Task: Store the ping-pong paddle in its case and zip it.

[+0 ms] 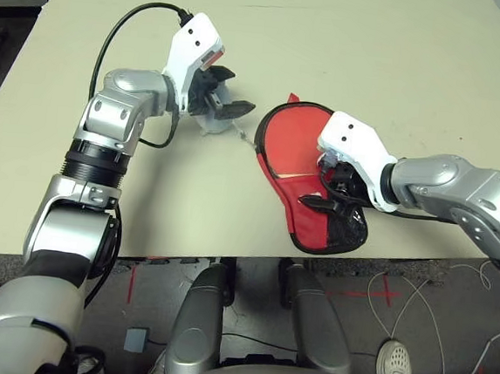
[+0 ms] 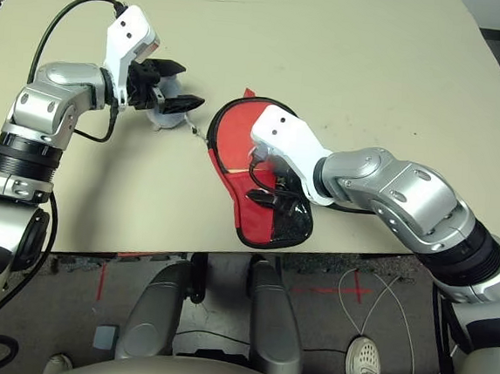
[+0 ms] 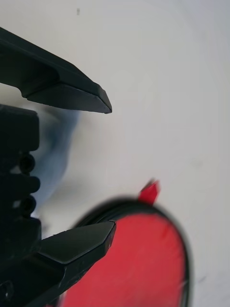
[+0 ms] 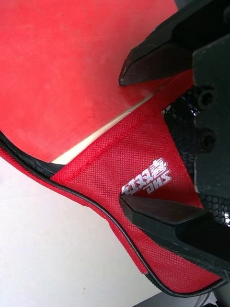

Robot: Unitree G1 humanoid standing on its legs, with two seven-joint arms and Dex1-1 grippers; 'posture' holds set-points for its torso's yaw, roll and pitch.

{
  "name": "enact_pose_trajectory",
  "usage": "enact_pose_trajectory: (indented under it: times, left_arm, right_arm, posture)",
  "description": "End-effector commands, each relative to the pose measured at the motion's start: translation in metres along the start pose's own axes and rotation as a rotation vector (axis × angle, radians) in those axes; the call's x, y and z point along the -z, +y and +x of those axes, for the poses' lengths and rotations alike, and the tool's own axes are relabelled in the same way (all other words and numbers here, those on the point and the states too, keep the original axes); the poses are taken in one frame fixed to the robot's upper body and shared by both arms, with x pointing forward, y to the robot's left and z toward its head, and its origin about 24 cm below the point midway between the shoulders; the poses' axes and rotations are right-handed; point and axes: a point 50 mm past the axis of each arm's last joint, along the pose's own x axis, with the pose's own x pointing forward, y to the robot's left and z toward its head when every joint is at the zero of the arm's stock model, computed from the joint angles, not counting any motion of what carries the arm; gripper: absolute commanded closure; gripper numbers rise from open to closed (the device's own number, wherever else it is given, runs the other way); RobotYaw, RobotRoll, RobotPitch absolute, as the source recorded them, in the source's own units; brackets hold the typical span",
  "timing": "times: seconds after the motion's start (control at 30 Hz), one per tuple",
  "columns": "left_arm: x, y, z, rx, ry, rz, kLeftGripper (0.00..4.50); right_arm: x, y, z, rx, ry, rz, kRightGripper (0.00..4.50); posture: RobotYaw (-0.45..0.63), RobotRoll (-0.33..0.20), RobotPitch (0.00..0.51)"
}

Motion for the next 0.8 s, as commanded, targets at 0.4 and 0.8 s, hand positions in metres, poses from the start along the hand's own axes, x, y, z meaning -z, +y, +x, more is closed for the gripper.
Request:
enact_pose_trajectory:
  times: [0.4, 0.8]
  left_arm:
    - [0.007, 0.008, -0.026, -0.016, 0.19, -0.065, 0.0]
    - [0.06, -0.02, -0.032, 0.077, 0.37, -0.178, 0.0]
  right_arm:
    - [0.02, 0.005, 0.013, -0.064, 0.082, 0.051, 0.02]
    - [0.017, 0.004, 0.018, -0.075, 0.07, 0.042, 0.02]
  posture:
    - [-0.02, 0.0, 0.297]
    - [-0.01, 0.0, 0.282]
